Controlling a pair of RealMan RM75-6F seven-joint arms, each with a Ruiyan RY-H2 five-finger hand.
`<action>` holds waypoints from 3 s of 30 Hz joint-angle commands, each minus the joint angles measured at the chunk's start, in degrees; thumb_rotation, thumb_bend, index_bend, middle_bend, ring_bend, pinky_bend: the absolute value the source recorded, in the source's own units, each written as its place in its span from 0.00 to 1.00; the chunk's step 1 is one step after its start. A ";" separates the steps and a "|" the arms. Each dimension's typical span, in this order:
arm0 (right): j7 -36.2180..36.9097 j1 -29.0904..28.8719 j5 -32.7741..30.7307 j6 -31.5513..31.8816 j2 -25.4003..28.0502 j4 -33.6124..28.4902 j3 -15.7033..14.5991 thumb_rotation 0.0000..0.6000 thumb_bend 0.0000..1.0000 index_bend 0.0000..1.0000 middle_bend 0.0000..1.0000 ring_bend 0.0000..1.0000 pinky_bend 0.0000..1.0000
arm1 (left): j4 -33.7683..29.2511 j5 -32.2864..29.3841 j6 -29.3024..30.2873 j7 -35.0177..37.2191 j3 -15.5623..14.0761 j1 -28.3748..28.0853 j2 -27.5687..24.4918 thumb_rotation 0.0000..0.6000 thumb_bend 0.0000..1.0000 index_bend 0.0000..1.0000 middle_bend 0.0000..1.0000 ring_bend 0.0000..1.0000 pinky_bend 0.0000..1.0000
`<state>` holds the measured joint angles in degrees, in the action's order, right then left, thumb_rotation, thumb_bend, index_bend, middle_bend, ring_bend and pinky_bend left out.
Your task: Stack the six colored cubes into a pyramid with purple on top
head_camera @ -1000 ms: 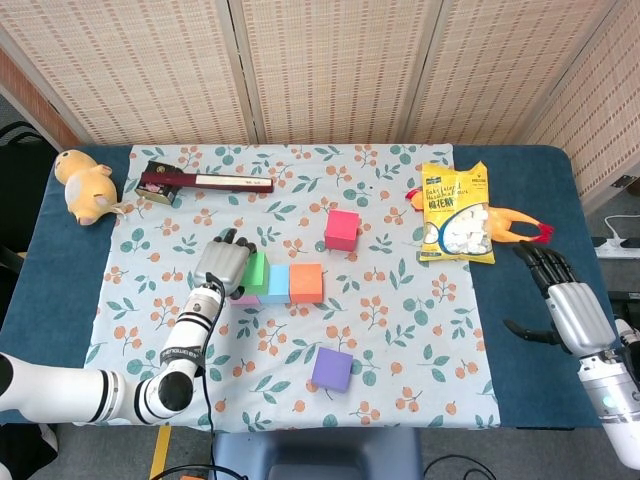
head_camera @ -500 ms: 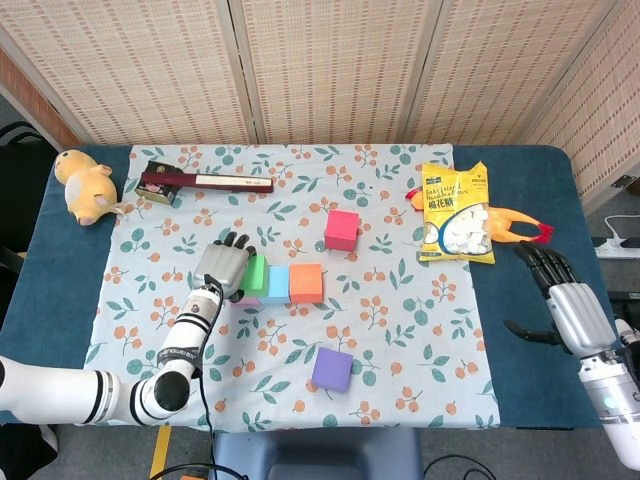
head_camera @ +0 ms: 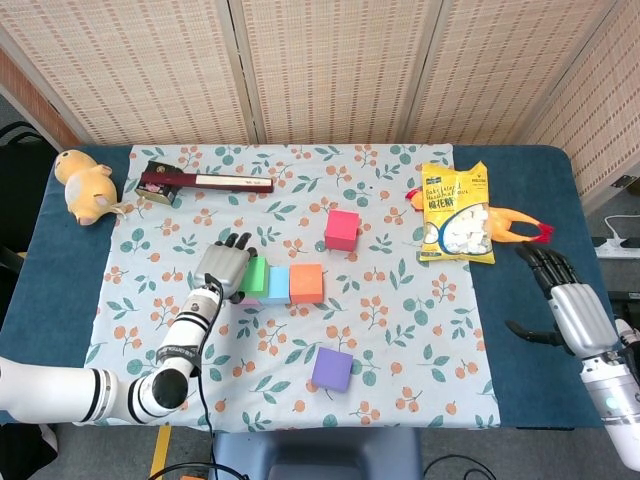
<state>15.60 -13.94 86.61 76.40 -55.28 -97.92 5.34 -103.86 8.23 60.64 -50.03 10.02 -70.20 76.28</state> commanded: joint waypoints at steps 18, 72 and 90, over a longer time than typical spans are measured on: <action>0.50 -0.08 -0.02 -0.22 -0.07 0.34 -0.03 1.00 0.00 0.00 0.00 0.00 0.00 | 0.18 -1.93 -1.32 -0.13 -0.66 -1.42 -0.59 1.00 0.28 0.08 0.00 0.00 0.22; -7.91 -17.53 -10.07 -24.12 -3.68 0.93 5.27 1.00 0.04 0.00 0.08 0.00 0.10 | 14.43 58.73 17.30 47.16 -11.18 42.91 -12.54 1.00 0.33 0.30 0.17 0.07 0.11; -22.42 -37.27 -33.86 -38.44 -25.40 21.51 9.98 1.00 0.04 0.00 0.08 0.00 0.10 | 18.18 69.67 24.80 52.27 -12.31 53.05 -10.31 1.00 0.33 0.30 0.17 0.07 0.10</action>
<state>-4.02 -48.33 56.02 39.15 -77.23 -79.84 14.80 -85.72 77.61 85.51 1.92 -2.46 -17.41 66.08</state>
